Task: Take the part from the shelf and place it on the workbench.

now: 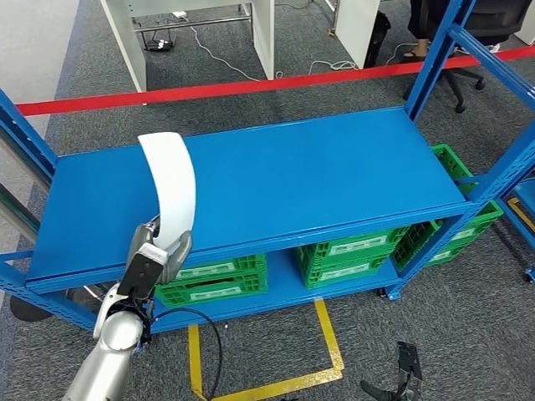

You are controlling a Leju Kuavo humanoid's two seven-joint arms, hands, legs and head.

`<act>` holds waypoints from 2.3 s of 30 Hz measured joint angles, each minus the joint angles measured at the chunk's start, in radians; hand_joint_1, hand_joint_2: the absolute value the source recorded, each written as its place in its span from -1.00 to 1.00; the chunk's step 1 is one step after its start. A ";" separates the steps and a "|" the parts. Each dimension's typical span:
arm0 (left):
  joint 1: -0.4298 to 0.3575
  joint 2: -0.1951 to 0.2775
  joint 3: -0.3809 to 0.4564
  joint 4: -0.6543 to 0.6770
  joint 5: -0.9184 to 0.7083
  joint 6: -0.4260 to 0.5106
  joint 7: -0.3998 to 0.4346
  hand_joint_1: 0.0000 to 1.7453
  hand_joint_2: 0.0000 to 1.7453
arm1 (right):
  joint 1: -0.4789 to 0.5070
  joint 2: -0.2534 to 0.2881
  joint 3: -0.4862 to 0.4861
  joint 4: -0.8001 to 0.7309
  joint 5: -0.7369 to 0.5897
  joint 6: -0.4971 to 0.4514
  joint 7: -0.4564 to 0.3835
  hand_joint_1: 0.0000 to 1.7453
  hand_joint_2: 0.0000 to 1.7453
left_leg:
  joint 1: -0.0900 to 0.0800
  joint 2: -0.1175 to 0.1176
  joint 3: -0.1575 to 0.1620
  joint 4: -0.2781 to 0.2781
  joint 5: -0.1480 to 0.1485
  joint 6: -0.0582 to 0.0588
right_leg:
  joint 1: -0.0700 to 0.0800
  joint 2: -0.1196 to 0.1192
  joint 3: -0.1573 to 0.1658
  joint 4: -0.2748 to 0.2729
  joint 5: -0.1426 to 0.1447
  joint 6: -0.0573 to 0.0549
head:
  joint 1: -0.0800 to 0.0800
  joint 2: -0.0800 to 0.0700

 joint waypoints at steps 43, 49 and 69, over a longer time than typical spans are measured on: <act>0.466 -0.071 0.226 -0.402 0.258 -0.024 -0.345 1.00 1.00 | -0.008 0.001 -0.064 0.044 -0.069 0.195 -0.085 -1.00 1.00 | -0.025 -0.031 -0.345 0.361 -0.052 -0.035 | 0.020 -0.010 0.166 -0.209 -0.009 -0.073 | 0.006 0.000; 0.472 -0.078 0.248 -0.404 0.265 -0.040 -0.345 1.00 1.00 | -0.008 0.001 -0.063 0.046 -0.072 0.233 -0.083 -1.00 1.00 | -0.016 -0.035 -0.149 0.197 0.014 -0.029 | 0.018 -0.008 0.081 -0.202 0.062 -0.052 | 0.006 0.000; 0.526 -0.079 0.270 -0.451 0.279 -0.020 -0.345 1.00 1.00 | -0.031 0.000 -0.017 0.058 -0.032 0.269 -0.060 -1.00 1.00 | -0.047 -0.024 -0.302 0.112 0.163 0.004 | 0.027 -0.005 0.261 -0.268 -0.045 -0.044 | 0.014 0.000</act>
